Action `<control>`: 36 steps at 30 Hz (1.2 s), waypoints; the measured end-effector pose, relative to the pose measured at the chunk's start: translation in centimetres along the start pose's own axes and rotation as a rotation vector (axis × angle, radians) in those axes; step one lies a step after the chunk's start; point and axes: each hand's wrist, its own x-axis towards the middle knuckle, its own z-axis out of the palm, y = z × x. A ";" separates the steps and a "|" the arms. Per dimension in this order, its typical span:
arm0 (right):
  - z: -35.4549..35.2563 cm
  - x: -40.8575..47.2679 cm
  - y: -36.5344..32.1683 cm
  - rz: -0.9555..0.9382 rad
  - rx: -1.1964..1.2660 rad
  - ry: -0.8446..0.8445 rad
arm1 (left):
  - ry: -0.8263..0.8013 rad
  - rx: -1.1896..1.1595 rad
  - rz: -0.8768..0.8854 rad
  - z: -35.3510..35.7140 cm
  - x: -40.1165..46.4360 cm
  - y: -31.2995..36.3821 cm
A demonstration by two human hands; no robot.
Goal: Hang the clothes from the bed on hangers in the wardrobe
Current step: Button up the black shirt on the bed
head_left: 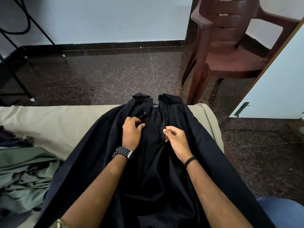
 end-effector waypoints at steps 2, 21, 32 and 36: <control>0.0 -0.1 -0.1 -0.010 -0.009 -0.002 | -0.023 0.088 0.060 0.2 -0.2 -0.5; 0.4 -0.4 1.0 -0.136 -0.255 0.086 | -0.125 -0.109 -0.151 1.7 -3.5 2.3; 1.0 -0.8 0.7 -0.204 -0.369 0.137 | -0.240 -0.097 -0.185 1.5 -2.3 2.5; 1.0 -1.0 0.6 -0.233 -0.373 0.120 | -0.247 -0.198 -0.224 1.3 -2.8 2.1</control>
